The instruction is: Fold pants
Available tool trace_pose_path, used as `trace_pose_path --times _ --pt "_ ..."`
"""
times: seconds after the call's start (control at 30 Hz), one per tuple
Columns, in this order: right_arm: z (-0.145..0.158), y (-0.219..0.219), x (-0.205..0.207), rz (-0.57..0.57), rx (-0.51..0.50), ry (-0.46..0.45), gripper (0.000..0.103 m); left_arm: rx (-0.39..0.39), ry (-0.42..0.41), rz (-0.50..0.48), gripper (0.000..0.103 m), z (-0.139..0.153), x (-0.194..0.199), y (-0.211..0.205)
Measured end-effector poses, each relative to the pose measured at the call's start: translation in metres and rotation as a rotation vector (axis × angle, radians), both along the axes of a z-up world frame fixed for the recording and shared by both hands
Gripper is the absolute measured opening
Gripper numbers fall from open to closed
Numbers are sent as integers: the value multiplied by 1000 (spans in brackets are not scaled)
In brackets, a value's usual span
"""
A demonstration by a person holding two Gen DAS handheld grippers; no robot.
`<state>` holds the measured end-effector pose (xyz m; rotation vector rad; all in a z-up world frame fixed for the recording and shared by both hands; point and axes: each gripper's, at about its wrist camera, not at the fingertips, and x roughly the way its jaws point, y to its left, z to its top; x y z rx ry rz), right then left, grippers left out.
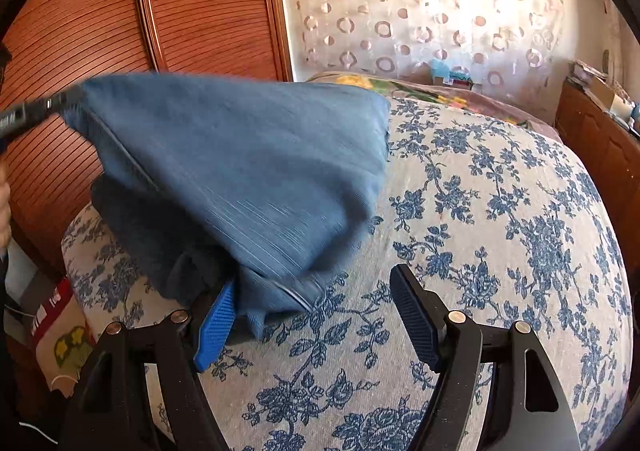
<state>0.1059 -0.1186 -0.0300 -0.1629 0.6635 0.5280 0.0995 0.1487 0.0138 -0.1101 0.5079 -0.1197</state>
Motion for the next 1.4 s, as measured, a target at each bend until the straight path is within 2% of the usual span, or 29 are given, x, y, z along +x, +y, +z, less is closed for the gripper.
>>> trace_pose_path --times 0.17,0.4,0.5,0.67,0.83,0.97,1.03,1.07,1.13,1.2,1.3,1.4 --pt "7 -6 -7 27 46 -18 76 6 16 12 5 -4 7 5" --pt "12 -13 -10 7 72 -50 76 -7 26 14 5 -10 9 6" --pt "5 -15 -11 -10 30 -34 76 5 27 4 5 -11 8 1" --pt "-17 -11 -5 -19 -69 43 76 10 22 2 5 -11 8 -5" --pt "-20 -12 -2 -37 -67 68 76 2 19 -3 5 -10 10 -7" --pt "-4 -9 -18 8 -24 8 71 20 15 -5 5 -9 9 -9" --pt "5 -8 -24 33 3 -32 59 18 15 -9 5 -9 9 -9" --pt "8 -5 -25 47 10 -39 57 16 14 -10 5 -9 9 -9" --pt "10 2 -26 72 -5 -51 44 10 10 -12 5 -8 9 -9" --pt "8 8 -25 100 -40 -54 36 7 7 -15 5 -7 8 -9" --pt "10 9 -29 103 -74 -83 8 0 6 -33 5 -6 6 -10" --pt "33 -7 -37 82 -12 -106 5 15 5 -38 5 -8 4 -14"
